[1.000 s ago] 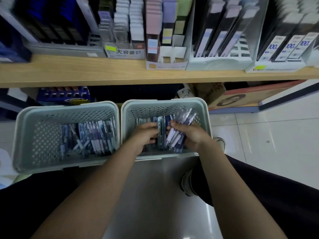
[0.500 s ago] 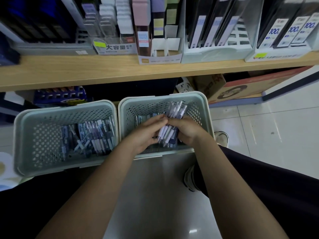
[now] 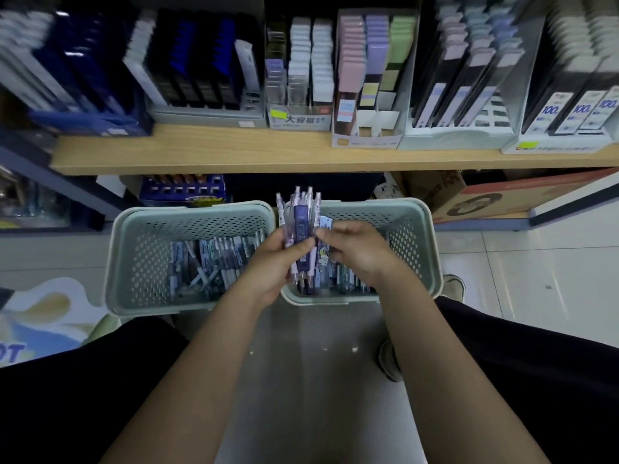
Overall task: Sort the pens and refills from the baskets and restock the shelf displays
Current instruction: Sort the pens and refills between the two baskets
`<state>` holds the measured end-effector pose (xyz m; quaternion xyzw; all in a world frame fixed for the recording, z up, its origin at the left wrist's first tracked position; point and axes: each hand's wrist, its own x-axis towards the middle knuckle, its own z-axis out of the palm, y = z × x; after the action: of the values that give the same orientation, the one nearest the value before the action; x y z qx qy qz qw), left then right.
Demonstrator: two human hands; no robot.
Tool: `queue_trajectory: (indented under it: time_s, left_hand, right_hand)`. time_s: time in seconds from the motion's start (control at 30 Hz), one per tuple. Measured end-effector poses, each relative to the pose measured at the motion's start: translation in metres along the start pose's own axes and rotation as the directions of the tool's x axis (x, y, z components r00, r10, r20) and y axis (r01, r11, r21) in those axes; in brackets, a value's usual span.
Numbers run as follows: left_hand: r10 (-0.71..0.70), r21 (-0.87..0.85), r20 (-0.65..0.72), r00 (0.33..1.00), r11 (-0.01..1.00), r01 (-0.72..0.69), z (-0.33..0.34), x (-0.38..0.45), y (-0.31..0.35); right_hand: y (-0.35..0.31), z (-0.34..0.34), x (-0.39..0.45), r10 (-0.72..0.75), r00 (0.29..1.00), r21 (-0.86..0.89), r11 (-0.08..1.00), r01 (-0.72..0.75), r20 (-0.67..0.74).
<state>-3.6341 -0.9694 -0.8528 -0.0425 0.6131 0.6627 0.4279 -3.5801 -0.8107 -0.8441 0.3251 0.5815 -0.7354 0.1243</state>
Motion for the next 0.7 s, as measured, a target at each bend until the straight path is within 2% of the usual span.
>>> queue_trajectory:
  time_s: [0.13,0.27,0.4,0.53,0.63,0.7]
  left_hand:
    - [0.012,-0.042,0.002,1.0,0.999,-0.011,-0.015,-0.011,0.001]
    - [0.03,0.038,-0.008,1.0,0.999,-0.03,-0.024,-0.013,-0.005]
    - [0.042,0.103,-0.004,0.999,0.994,-0.042,-0.023,-0.012,-0.005]
    - [0.048,0.066,-0.063,0.997,0.997,-0.044,-0.024,-0.008,-0.005]
    - [0.074,0.108,-0.067,0.995,0.992,-0.066,-0.024,-0.007,-0.005]
    - [0.093,0.166,-0.023,0.995,0.982,-0.088,-0.022,-0.009,-0.003]
  right_hand:
    - [-0.003,0.016,-0.008,-0.07,0.994,-0.074,0.995,0.064,-0.079]
    - [-0.002,0.03,-0.014,-0.112,0.99,-0.161,0.982,0.098,-0.081]
    - [0.0,0.036,-0.013,-0.153,0.978,-0.225,0.967,0.119,-0.14]
    - [-0.003,0.036,-0.012,-0.204,0.952,-0.232,0.961,0.15,-0.229]
    - [-0.004,0.035,-0.012,-0.2,0.962,-0.224,0.962,0.157,-0.187]
    - [0.0,0.037,-0.012,-0.19,0.969,-0.225,0.962,0.152,-0.156]
